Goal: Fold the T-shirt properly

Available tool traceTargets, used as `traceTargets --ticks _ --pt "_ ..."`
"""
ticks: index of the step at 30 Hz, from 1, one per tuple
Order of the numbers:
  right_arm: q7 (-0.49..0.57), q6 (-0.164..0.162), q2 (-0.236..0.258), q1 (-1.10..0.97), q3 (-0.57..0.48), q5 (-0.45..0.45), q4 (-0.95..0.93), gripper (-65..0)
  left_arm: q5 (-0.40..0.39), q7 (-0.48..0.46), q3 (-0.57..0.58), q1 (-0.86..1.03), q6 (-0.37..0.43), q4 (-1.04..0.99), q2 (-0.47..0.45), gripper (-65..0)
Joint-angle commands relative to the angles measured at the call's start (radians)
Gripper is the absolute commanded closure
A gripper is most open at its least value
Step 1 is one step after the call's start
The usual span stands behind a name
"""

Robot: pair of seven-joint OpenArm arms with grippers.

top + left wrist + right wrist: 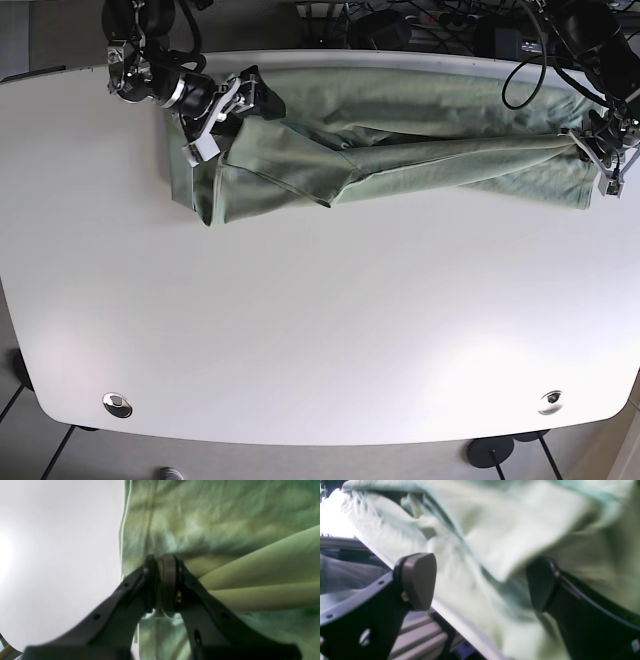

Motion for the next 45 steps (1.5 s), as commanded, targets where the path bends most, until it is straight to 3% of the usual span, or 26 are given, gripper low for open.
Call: traceTargets --ticks 1,3,5,6,7,9,10,14,17,22,27,30,36,42,43,45 --pt "0.020 0.004 -0.028 0.020 0.004 -0.016 -0.021 -53.7 -0.004 -0.011 -0.008 -0.008 0.002 0.013 -0.027 -4.9" --pt "0.020 0.009 -0.044 0.056 0.004 -0.051 -0.061 -52.8 -0.004 -0.011 -0.008 -0.008 0.002 0.013 -0.027 -4.9" --pt "0.020 0.010 -0.051 0.069 0.009 -0.064 -0.082 -44.1 -0.004 -0.011 -0.008 -0.008 0.002 0.013 -0.027 -4.9" --pt "0.022 0.010 -0.051 0.070 0.009 -0.064 -0.087 -36.5 -0.005 -0.011 -0.009 -0.008 0.002 0.013 -0.027 -4.9" --pt "0.022 0.010 -0.051 0.087 0.010 -0.061 -0.087 -22.7 -0.005 -0.011 -0.009 -0.008 0.002 0.013 -0.027 -4.9" --pt "0.022 0.010 -0.049 0.095 0.010 -0.059 -0.085 -3.8 -0.005 -0.011 -0.009 -0.008 0.002 0.013 -0.027 -4.9" --pt "0.022 0.010 -0.048 0.096 0.012 -0.059 -0.084 -2.1 -0.005 -0.011 -0.009 -0.008 0.002 0.013 -0.027 -4.9" --pt "0.022 0.006 -0.044 0.084 0.016 -0.061 0.022 -1.6 -0.005 -0.011 -0.009 -0.008 0.002 0.013 -0.029 -4.9" --pt "0.015 0.004 -0.048 0.067 0.081 -0.059 0.142 -1.6 -0.005 -0.011 -0.008 -0.008 0.002 0.013 -0.029 -4.9" --pt "-0.124 0.013 -0.051 0.106 0.193 -0.051 0.242 -1.6 -0.005 -0.011 -0.005 -0.008 0.002 0.013 -0.029 -4.9" --pt "-0.229 0.004 -0.012 0.093 0.346 0.214 0.240 -1.6 -0.004 -0.011 -0.003 -0.008 0.002 0.013 -0.030 -4.9" --pt "-0.239 0.004 -0.011 0.035 0.388 0.260 0.240 -1.6 -0.001 -0.011 -0.005 -0.008 0.002 0.013 -0.030 -4.9" --pt "-0.235 0.004 -0.011 -0.077 0.391 0.251 0.237 -1.6 -0.001 -0.011 -0.008 -0.007 0.002 0.013 -0.030 -4.9" --pt "-0.235 0.006 -0.017 -0.125 0.389 0.127 0.236 -2.7 0.001 -0.009 -0.009 -0.004 0.002 0.013 -0.030 -5.0" --pt "-0.235 0.006 -0.015 -0.126 0.391 0.104 0.236 -4.8 0.001 -0.009 -0.009 -0.004 0.002 0.013 -0.030 -5.4" --pt "-0.235 0.006 -0.015 -0.129 0.391 0.067 0.236 -15.5 -0.004 -0.005 -0.009 -0.004 0.002 0.015 -0.030 -5.6"
